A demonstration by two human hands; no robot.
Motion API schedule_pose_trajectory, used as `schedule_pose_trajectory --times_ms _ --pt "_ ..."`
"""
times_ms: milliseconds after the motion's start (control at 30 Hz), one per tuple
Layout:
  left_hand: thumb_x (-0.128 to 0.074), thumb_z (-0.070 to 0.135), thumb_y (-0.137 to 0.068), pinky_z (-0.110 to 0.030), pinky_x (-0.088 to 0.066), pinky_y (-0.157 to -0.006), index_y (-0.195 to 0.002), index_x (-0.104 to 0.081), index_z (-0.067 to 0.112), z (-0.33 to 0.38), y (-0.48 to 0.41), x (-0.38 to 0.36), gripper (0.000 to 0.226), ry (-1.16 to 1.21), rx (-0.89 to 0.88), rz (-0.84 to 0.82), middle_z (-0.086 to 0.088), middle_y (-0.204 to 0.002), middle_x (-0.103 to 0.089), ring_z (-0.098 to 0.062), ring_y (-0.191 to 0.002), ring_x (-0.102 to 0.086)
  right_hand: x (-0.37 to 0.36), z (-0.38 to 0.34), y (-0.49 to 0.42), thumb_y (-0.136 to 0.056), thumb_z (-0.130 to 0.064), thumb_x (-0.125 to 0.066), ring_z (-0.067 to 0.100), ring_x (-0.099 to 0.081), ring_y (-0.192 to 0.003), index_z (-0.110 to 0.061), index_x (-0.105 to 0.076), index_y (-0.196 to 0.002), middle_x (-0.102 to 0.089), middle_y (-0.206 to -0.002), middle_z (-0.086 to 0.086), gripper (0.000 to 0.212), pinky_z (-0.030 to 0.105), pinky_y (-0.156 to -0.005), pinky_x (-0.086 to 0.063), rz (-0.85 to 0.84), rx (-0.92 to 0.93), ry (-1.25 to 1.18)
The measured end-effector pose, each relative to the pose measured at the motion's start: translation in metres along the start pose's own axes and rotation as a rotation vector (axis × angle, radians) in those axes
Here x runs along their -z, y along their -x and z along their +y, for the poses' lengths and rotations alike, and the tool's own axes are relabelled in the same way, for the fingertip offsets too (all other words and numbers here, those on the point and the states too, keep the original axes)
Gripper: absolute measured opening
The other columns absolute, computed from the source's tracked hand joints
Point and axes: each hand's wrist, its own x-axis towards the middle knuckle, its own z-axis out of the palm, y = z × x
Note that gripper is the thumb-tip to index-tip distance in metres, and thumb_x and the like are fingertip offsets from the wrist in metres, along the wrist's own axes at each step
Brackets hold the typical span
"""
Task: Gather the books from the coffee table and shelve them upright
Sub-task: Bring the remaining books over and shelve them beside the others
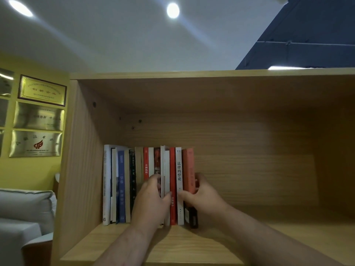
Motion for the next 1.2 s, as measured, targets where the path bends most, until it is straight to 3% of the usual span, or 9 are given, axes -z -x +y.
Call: schedule_pose_trajectory --times_ms 100,200,367,467,633,733,833,1100,1200 --pt "-0.07 0.026 -0.09 -0.035 -0.059 -0.094 -0.139 -0.047 0.033 -0.002 -0.001 -0.002 0.054 -0.013 -0.003 0.012 0.01 -0.123 -0.06 -0.009 -0.114 -0.062 0.005 0.006 0.007 -0.089 -0.025 -0.076 0.016 -0.07 -0.106 -0.041 -0.047 -0.126 -0.067 -0.116 -0.005 0.049 0.044 -0.091 -0.061 -0.124 -0.068 -0.11" --pt "-0.071 0.027 -0.089 -0.033 -0.06 -0.089 -0.134 -0.051 0.032 -0.004 -0.003 -0.005 0.05 -0.028 0.002 0.016 0.01 -0.116 -0.062 -0.009 -0.107 -0.064 0.005 0.011 0.01 -0.088 -0.024 -0.076 0.018 -0.071 -0.107 -0.051 -0.04 -0.127 -0.068 -0.116 -0.004 0.059 0.048 -0.092 -0.06 -0.16 -0.101 -0.117" --pt "-0.073 0.028 -0.088 -0.024 -0.06 -0.081 -0.127 -0.054 0.029 -0.007 -0.006 -0.011 0.043 -0.063 0.027 0.027 0.009 -0.114 -0.066 -0.008 -0.103 -0.067 -0.004 0.011 -0.007 -0.093 -0.022 -0.07 0.006 -0.065 -0.1 -0.038 -0.035 -0.148 -0.064 -0.103 -0.016 0.067 0.043 -0.103 -0.054 -0.144 -0.093 -0.037" --pt "-0.073 0.026 -0.089 -0.019 -0.059 -0.078 -0.125 -0.051 0.029 -0.009 -0.006 -0.013 0.043 -0.07 0.04 0.018 0.009 -0.115 -0.065 -0.008 -0.103 -0.067 0.0 0.013 -0.015 -0.092 -0.022 -0.071 0.0 -0.06 -0.092 -0.035 -0.029 -0.153 -0.06 -0.102 -0.02 0.075 0.029 -0.092 -0.054 -0.179 -0.086 -0.065" --pt "-0.072 0.02 -0.089 -0.007 -0.046 -0.059 -0.125 -0.051 0.027 -0.009 -0.006 -0.015 0.042 -0.065 0.057 0.029 0.008 -0.115 -0.063 -0.005 -0.092 -0.062 -0.003 0.03 -0.016 -0.085 -0.026 -0.08 -0.008 -0.056 -0.103 -0.041 -0.014 -0.157 -0.057 -0.12 -0.023 0.099 0.025 -0.098 -0.048 -0.241 0.029 0.052" --pt "-0.074 0.019 -0.087 -0.009 -0.045 -0.056 -0.119 -0.05 0.027 -0.004 -0.006 -0.014 0.041 -0.059 0.08 0.03 0.01 -0.108 -0.061 -0.004 -0.086 -0.06 -0.004 0.034 -0.015 -0.085 -0.018 -0.08 -0.016 -0.055 -0.097 -0.044 -0.013 -0.156 -0.056 -0.117 -0.027 0.1 0.011 -0.088 -0.047 -0.236 0.075 0.083" --pt "-0.075 0.02 -0.085 -0.01 -0.045 -0.052 -0.113 -0.043 0.029 0.0 -0.004 -0.012 0.044 -0.062 0.091 0.044 0.014 -0.097 -0.05 -0.004 -0.077 -0.057 -0.003 0.036 -0.015 -0.084 -0.014 -0.079 -0.022 -0.058 -0.089 -0.042 -0.018 -0.154 -0.058 -0.111 -0.028 0.097 0.0 -0.066 -0.047 -0.211 0.089 0.085" --pt "-0.069 0.021 -0.09 -0.008 -0.045 -0.057 -0.108 -0.044 0.03 -0.002 0.002 -0.007 0.033 -0.029 0.042 0.022 0.009 -0.107 -0.062 -0.002 -0.083 -0.057 -0.002 0.045 -0.02 -0.086 -0.013 -0.077 -0.021 -0.059 -0.088 -0.048 -0.015 -0.151 -0.059 -0.109 -0.028 0.097 0.001 -0.065 -0.048 -0.196 0.065 0.09" --pt "-0.072 0.021 -0.086 -0.012 -0.048 -0.056 -0.103 -0.04 0.032 -0.001 0.005 -0.003 0.037 -0.013 0.041 0.055 0.016 -0.094 -0.055 0.002 -0.075 -0.055 -0.002 0.049 -0.021 -0.085 -0.013 -0.078 -0.019 -0.059 -0.099 -0.044 -0.018 -0.156 -0.062 -0.118 -0.026 0.098 0.003 -0.075 -0.048 -0.188 0.082 0.094"
